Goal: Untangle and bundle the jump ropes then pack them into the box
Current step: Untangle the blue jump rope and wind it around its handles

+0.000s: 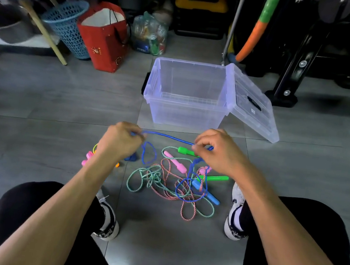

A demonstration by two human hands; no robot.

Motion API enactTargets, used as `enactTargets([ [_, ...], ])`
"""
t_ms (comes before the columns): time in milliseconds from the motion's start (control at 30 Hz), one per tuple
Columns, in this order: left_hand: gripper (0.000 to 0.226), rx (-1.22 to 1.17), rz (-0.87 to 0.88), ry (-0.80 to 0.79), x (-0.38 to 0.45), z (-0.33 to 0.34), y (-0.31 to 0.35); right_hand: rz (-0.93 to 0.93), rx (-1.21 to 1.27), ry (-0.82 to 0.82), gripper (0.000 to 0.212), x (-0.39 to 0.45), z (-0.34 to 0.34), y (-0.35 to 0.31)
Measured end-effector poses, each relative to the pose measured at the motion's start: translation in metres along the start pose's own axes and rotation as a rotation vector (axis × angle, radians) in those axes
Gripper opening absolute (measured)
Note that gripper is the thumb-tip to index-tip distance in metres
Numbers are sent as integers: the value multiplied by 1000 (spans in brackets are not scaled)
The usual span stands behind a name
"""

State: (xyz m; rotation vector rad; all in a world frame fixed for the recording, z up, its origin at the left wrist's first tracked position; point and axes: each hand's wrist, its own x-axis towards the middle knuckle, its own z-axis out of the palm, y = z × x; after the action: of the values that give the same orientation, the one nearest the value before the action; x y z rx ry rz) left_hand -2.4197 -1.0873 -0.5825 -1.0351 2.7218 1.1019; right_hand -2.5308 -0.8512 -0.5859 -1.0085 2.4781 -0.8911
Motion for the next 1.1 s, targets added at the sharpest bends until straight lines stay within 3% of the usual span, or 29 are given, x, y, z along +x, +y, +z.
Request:
enactTargets([
  [67, 13, 230, 67, -169, -12, 11, 4, 2, -29, -21, 19, -2, 2, 0],
  [100, 24, 321, 116, -208, -18, 17, 9, 10, -17, -30, 21, -2, 3, -1],
  [200, 72, 322, 252, -146, -26, 25, 28, 18, 31, -75, 28, -1, 7, -11],
  [267, 82, 270, 342, -123, -27, 29, 33, -16, 32, -103, 29, 0, 12, -16],
  [333, 64, 267, 475, -156, -28, 33, 31, -17, 54, -133, 24, 1, 16, -20],
  [433, 20, 280, 544, -76, -26, 37, 31, 26, 137, -127, 19, 2, 16, -22],
  [533, 15, 198, 491, -19, -24, 35, 32, 58, 161, -124, 16, 1, 14, -21],
  [667, 15, 10, 267, 90, -14, 28, 26, 102, 93, -90, 25, -1, 8, -15],
  [767, 22, -94, 168, 162, -8, 26, 21, 118, 26, -16, 16, -1, 6, -12],
  [867, 23, -155, 46, 132, -3, 26, 15, 125, 87, 88, 14, -4, 3, -12],
  [933, 24, -65, -15, 53, -1, 28, 11, 120, 106, 127, 15, -5, 0, -10],
  [1000, 25, 29, -23, -30, -2, 32, 10, 127, 86, 66, 12, -6, -2, -6],
  [1100, 25, -27, 0, 38, -4, 33, 15, 135, -46, -135, 13, -10, 1, -1],
])
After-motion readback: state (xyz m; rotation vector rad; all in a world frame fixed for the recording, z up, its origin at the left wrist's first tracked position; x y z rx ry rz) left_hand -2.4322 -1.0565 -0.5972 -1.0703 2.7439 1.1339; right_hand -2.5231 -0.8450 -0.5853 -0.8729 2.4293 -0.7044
